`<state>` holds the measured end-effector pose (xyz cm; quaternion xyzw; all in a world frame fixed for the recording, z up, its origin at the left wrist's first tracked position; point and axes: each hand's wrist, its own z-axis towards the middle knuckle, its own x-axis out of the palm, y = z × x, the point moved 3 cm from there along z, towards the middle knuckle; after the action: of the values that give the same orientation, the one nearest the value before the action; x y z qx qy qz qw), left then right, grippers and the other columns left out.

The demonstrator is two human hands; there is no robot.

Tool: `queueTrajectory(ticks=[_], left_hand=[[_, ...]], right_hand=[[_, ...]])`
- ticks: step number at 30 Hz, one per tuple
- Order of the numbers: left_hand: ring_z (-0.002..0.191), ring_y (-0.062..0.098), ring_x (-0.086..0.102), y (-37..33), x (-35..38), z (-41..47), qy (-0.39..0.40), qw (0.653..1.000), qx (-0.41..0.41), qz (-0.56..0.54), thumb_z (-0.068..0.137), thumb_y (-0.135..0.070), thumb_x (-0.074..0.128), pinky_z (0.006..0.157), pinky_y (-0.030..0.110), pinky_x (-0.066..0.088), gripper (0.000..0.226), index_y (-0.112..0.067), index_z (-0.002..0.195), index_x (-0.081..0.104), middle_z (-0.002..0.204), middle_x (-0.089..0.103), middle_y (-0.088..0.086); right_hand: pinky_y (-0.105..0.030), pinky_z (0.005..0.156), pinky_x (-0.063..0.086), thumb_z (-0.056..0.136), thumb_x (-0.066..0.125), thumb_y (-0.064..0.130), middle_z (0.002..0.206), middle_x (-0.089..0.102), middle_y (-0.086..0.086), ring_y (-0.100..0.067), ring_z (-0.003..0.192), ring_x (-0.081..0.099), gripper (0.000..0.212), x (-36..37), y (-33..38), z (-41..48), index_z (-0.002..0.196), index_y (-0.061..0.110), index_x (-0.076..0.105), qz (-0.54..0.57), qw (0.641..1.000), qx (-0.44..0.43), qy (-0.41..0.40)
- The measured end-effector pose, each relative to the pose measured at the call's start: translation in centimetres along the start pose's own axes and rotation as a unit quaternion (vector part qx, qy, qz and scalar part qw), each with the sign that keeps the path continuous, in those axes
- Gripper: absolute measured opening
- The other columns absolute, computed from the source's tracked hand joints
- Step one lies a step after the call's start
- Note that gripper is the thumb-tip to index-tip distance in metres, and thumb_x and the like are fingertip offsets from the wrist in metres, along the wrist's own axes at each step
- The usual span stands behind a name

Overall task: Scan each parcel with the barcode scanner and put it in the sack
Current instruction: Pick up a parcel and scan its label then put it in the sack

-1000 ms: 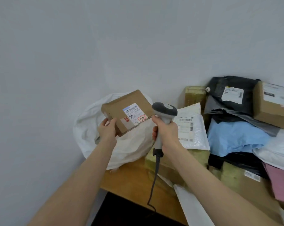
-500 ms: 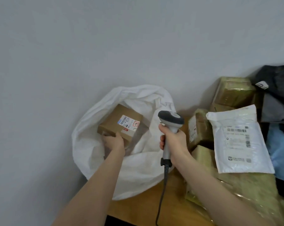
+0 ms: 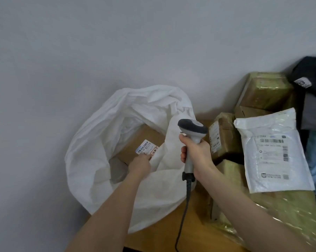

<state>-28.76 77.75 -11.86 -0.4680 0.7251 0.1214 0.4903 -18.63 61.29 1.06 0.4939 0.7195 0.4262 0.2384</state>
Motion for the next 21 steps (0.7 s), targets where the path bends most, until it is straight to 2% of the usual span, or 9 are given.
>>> queueTrajectory(ticks=[2,4,7,10,14,16,18,21], left_hand=[[0.131,0.031,0.044,-0.1,1.5,0.3,0.064,0.998,-0.003,0.009,0.101,-0.017,0.029,0.106,0.039,0.039,0.045,-0.010,0.144,0.040,0.148,0.040,0.012],[0.134,0.031,0.040,-0.2,2.0,0.3,0.072,0.997,-0.012,-0.015,0.100,-0.014,0.029,0.108,0.038,0.036,0.046,-0.005,0.144,0.036,0.151,0.035,0.014],[0.128,0.032,0.046,-0.3,1.0,0.0,0.022,0.996,-0.036,-0.074,0.096,-0.015,0.036,0.100,0.035,0.039,0.043,-0.010,0.137,0.047,0.144,0.045,0.014],[0.123,0.033,0.050,-1.0,-1.3,-1.1,-0.074,0.993,-0.045,-0.084,0.096,-0.022,0.047,0.097,0.037,0.043,0.041,-0.008,0.134,0.050,0.137,0.049,0.015],[0.118,0.033,0.051,-5.9,-4.3,-3.9,-0.163,0.981,-0.002,-0.102,0.093,-0.020,0.049,0.095,0.042,0.045,0.037,-0.010,0.128,0.053,0.128,0.050,0.015],[0.118,0.032,0.051,-9.7,-5.2,-5.5,-0.188,0.974,0.039,-0.121,0.091,-0.019,0.051,0.096,0.042,0.045,0.034,-0.010,0.123,0.056,0.126,0.052,0.013],[0.121,0.029,0.051,-13.8,-5.4,-7.5,-0.201,0.963,0.081,-0.162,0.090,-0.020,0.055,0.100,0.039,0.043,0.040,-0.011,0.129,0.054,0.132,0.052,0.012],[0.117,0.026,0.054,-19.9,-3.9,-10.4,-0.172,0.952,0.123,-0.219,0.089,-0.028,0.063,0.097,0.035,0.044,0.050,-0.011,0.134,0.048,0.132,0.054,0.010]], right_hand=[[-0.021,0.044,0.049,0.085,0.074,0.025,0.049,0.058,0.002,-0.008,0.039,0.053,0.017,-0.7,0.0,0.2,0.087,0.012,0.063,0.006,1.000,-0.003,-0.006],[-0.022,0.044,0.049,0.085,0.073,0.024,0.049,0.058,0.002,-0.008,0.039,0.053,0.017,-1.3,0.0,0.0,0.086,0.013,0.062,0.007,1.000,-0.004,-0.013],[-0.022,0.045,0.050,0.086,0.073,0.024,0.047,0.057,0.002,-0.008,0.038,0.052,0.017,-2.3,0.4,-0.7,0.080,0.013,0.062,0.009,1.000,-0.011,-0.017],[-0.021,0.044,0.049,0.087,0.072,0.023,0.048,0.056,0.002,-0.007,0.038,0.051,0.017,-3.7,1.2,-2.0,0.080,0.013,0.061,0.030,0.999,-0.016,-0.018],[-0.025,0.048,0.048,0.087,0.071,0.023,0.051,0.055,0.000,-0.010,0.042,0.051,0.019,-7.0,2.3,-4.0,0.090,0.008,0.061,0.058,0.998,-0.026,-0.014],[-0.027,0.049,0.046,0.086,0.070,0.023,0.050,0.054,0.000,-0.011,0.043,0.050,0.018,-9.1,2.9,-5.0,0.082,0.009,0.061,0.069,0.997,-0.032,-0.015],[-0.026,0.048,0.047,0.086,0.070,0.025,0.050,0.054,-0.001,-0.011,0.042,0.050,0.021,-11.7,3.5,-5.9,0.075,0.011,0.060,0.073,0.996,-0.040,-0.017],[-0.024,0.048,0.048,0.087,0.071,0.027,0.049,0.054,0.001,-0.010,0.041,0.051,0.020,-15.7,4.4,-7.3,0.077,0.012,0.061,0.085,0.995,-0.051,-0.014]])
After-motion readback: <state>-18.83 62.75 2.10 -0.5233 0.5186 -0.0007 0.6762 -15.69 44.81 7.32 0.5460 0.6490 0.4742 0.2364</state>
